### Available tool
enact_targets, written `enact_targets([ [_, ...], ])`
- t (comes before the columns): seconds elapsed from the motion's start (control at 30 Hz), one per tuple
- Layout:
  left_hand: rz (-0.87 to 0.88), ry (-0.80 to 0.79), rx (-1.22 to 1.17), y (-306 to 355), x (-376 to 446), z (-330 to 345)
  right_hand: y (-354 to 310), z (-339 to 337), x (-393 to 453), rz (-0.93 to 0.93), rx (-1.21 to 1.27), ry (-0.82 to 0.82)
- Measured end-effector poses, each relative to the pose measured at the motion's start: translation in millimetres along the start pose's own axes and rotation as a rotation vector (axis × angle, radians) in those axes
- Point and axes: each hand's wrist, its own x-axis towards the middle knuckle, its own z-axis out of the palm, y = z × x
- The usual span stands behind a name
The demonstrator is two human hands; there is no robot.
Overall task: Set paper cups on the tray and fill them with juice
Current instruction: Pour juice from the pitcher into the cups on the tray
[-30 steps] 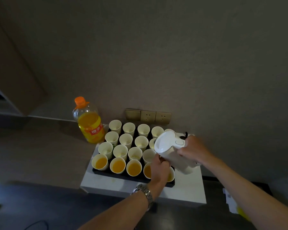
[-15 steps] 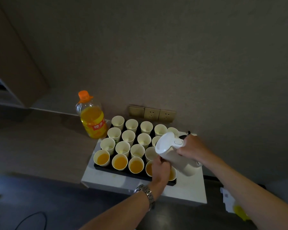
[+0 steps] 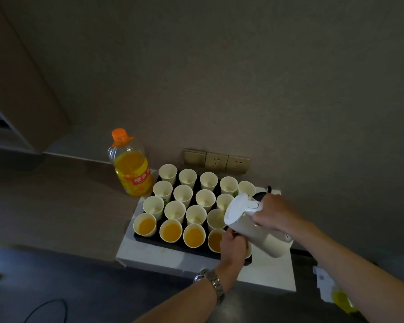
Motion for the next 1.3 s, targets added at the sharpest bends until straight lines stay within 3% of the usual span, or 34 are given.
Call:
enact_targets([
  [1.3, -0.035, 0.004, -0.025, 4, -6, -6, -11, -2, -7, -0.001, 0.025, -0.067],
])
